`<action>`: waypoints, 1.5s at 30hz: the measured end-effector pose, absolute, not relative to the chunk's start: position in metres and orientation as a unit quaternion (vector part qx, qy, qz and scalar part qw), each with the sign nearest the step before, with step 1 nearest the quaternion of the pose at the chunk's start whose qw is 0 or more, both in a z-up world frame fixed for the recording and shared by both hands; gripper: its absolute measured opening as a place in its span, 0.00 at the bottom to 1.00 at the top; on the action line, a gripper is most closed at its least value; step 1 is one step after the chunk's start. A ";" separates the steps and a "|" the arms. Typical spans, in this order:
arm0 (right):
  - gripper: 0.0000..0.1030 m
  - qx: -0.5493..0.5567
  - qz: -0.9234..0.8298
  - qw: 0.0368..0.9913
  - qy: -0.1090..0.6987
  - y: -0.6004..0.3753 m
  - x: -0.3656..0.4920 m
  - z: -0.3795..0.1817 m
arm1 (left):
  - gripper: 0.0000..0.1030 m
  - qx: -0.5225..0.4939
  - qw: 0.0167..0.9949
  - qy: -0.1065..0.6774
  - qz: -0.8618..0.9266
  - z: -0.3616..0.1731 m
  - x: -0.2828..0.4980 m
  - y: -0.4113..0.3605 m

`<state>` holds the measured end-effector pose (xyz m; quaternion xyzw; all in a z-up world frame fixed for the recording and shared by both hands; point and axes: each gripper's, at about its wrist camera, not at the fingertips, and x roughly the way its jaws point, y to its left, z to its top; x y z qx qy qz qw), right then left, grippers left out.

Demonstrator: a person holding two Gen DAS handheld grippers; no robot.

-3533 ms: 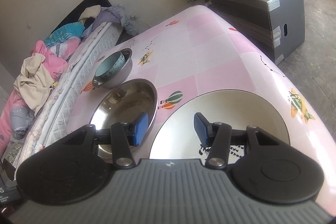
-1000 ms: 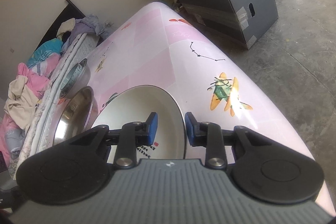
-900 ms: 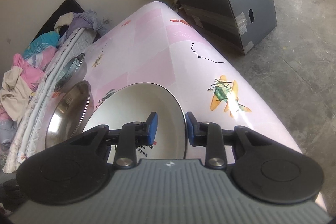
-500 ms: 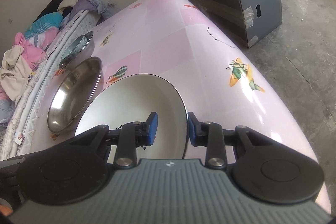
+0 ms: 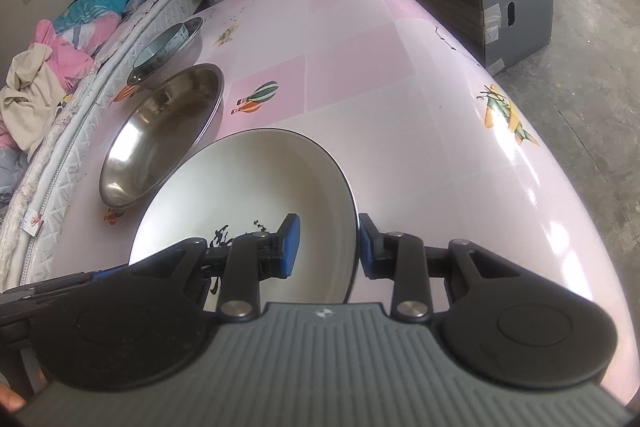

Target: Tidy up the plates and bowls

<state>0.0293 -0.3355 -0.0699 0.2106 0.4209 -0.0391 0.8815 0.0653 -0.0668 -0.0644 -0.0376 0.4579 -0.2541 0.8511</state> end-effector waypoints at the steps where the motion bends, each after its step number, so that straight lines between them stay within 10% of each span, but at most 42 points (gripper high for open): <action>1: 0.29 0.211 -0.040 0.881 0.421 -0.336 0.029 -0.070 | 0.22 -0.036 0.851 0.458 -0.254 -0.064 0.066 -0.068; 45: 0.29 0.230 -0.041 0.879 0.417 -0.342 0.026 -0.074 | 0.36 -0.030 0.841 0.473 -0.261 -0.068 0.064 -0.079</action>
